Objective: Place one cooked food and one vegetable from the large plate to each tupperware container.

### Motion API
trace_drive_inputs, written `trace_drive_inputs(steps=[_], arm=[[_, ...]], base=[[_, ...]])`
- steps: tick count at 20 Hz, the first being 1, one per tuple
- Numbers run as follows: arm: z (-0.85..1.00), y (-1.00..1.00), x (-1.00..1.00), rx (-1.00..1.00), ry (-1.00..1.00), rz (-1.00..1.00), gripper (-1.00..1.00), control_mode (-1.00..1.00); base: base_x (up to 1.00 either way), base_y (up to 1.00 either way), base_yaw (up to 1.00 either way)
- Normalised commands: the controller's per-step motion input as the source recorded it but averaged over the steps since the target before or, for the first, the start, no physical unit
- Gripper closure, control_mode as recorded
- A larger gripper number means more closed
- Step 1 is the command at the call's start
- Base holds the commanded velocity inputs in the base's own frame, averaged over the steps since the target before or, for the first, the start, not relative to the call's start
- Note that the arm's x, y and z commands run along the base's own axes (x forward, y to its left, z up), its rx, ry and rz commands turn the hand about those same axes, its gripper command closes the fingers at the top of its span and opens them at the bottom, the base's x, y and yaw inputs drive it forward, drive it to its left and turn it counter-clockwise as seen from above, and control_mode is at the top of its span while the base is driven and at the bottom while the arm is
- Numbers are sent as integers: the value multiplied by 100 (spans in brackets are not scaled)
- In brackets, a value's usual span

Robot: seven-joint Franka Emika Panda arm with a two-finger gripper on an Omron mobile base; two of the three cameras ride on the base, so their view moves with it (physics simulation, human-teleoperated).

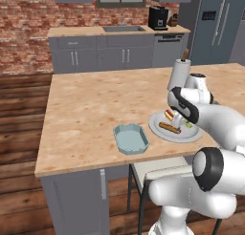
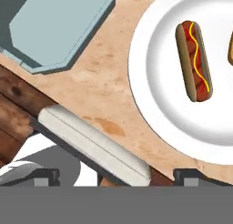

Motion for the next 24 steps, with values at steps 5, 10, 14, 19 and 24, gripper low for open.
trace_drive_inputs(steps=[5,10,14,19,24], arm=[[-36,-5,74,0,-2,6,-100,-100],[-34,-2,71,0,-3,4,-100,-100],[-29,-6,64,0,0,4,-100,-100],[-36,-19,42,0,0,5,-100,-100],[-55,0,23,0,0,0,-100,-100]], base=[[0,0,0],[0,0,0],[0,0,0],[0,0,0],[0,0,0]])
